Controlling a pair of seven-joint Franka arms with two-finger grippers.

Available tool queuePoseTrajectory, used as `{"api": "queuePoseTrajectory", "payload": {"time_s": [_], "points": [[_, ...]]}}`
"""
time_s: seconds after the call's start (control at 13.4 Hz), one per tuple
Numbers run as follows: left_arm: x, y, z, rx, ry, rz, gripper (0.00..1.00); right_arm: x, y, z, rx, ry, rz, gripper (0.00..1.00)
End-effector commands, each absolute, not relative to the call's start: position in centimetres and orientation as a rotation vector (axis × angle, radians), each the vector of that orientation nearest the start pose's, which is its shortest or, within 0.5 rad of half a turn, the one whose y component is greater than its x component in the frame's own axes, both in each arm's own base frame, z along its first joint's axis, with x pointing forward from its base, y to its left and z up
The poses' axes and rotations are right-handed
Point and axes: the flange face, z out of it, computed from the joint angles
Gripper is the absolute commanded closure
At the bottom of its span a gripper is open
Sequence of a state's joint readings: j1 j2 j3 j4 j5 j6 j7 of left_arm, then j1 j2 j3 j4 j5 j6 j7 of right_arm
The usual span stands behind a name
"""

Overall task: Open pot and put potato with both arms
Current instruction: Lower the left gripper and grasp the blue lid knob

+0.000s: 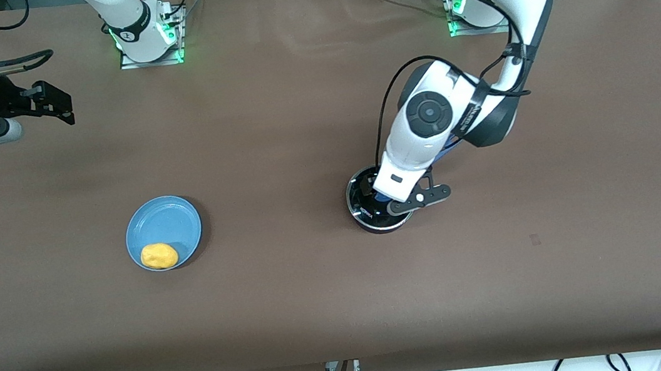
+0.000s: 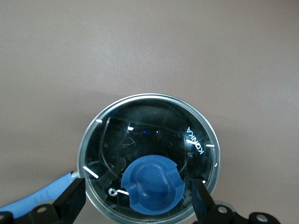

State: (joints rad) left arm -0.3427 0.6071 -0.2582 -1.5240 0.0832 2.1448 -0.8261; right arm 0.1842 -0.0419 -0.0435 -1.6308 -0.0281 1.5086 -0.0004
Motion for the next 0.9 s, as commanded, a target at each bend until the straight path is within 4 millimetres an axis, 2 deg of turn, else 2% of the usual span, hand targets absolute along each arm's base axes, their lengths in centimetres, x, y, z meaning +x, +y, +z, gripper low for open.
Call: {"api": "queuePoseTrajectory", "payload": {"time_s": [0.0,0.67,0.82], "points": [[60.2,-39.3,30.8,-3.173,-0.374,0.008,0.00,53.2,7.3,62.0,-3.150,-0.215,0.103,0.00],[59.6,-40.2,28.8,-3.122,-0.303,-0.024,0.00,54.1,7.7,62.2,-3.148,-0.230,0.015,0.00],[59.6,-40.2,29.1,-3.121,-0.304,-0.029,0.14,54.2,7.6,61.8,-3.149,-0.230,0.030,0.00]]}}
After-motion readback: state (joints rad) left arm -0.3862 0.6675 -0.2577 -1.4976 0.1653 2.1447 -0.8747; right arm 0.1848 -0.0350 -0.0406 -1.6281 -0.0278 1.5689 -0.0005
